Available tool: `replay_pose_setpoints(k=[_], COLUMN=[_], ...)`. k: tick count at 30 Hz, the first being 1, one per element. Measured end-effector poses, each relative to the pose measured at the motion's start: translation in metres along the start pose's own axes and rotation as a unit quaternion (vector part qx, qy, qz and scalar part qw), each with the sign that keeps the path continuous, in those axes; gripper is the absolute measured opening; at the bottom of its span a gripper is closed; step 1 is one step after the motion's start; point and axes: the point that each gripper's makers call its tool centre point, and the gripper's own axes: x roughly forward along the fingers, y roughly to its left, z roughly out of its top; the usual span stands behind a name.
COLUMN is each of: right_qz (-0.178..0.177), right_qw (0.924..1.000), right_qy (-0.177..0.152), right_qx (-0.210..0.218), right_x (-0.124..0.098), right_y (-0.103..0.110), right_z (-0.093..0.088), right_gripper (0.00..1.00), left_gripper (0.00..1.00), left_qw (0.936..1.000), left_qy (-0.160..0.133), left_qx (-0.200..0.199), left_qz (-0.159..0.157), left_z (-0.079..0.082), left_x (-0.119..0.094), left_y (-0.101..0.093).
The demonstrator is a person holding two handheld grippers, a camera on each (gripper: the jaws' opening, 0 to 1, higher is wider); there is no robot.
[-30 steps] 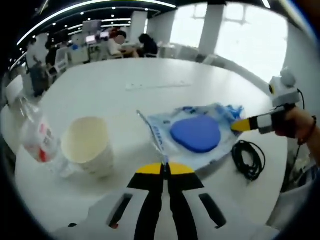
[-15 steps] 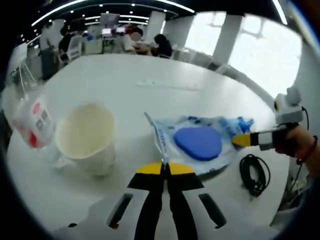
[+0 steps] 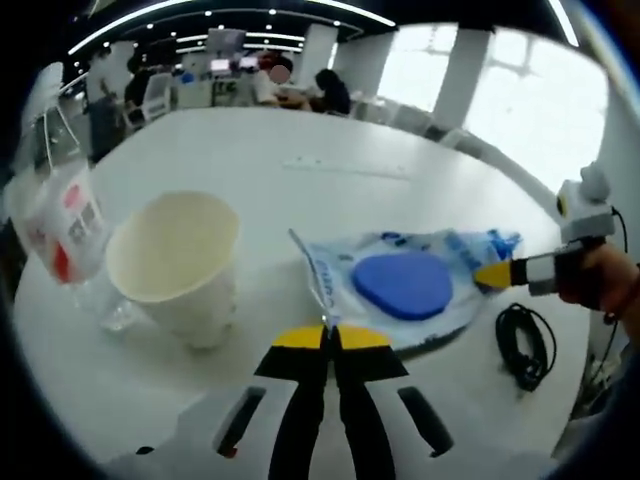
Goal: Arrange the tabletop items into an orderly group along one side of the table until the central work area is clear of visible clutter.
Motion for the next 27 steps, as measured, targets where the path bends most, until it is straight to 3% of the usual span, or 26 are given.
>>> replay_pose_setpoints(k=[3, 6, 11, 15, 17, 22, 27], right_qz=[0.006, 0.015, -0.002, 0.001, 0.0, 0.012, 0.008], right_qw=[0.9998, 0.9998, 0.9993, 0.9981, 0.9969, 0.9943, 0.9842], right_qy=[-0.008, -0.007, -0.025, -0.037, -0.047, -0.063, -0.084], right_qx=[-0.016, -0.006, -0.028, -0.05, -0.063, -0.085, -0.156], right_x=[0.001, -0.003, -0.012, -0.022, -0.029, -0.047, -0.07], right_y=[0.001, 0.005, 0.005, 0.015, 0.019, 0.03, 0.035], right_z=[0.001, 0.0, 0.007, 0.013, 0.017, 0.022, 0.027], right_gripper=[0.04, 0.1, 0.17, 0.19, 0.22, 0.37, 0.53], left_gripper=[0.0, 0.01, 0.05, 0.21, 0.23, 0.28, 0.33], left_qw=[0.9999, 0.9968, 0.9969, 0.9968, 0.9959, 0.9952, 0.9939], left_qy=[-0.004, -0.026, -0.02, -0.018, -0.021, -0.02, -0.027], left_qx=[0.016, 0.074, 0.075, 0.076, 0.087, 0.095, 0.101], left_qz=[0.003, 0.018, 0.011, 0.015, 0.01, -0.013, -0.037], left_z=[0.001, 0.008, 0.006, 0.005, 0.008, 0.015, 0.028], left_x=[0.001, -0.004, -0.007, -0.012, -0.017, -0.031, -0.053], left_y=[0.001, 0.004, -0.001, -0.001, -0.003, -0.012, -0.017])
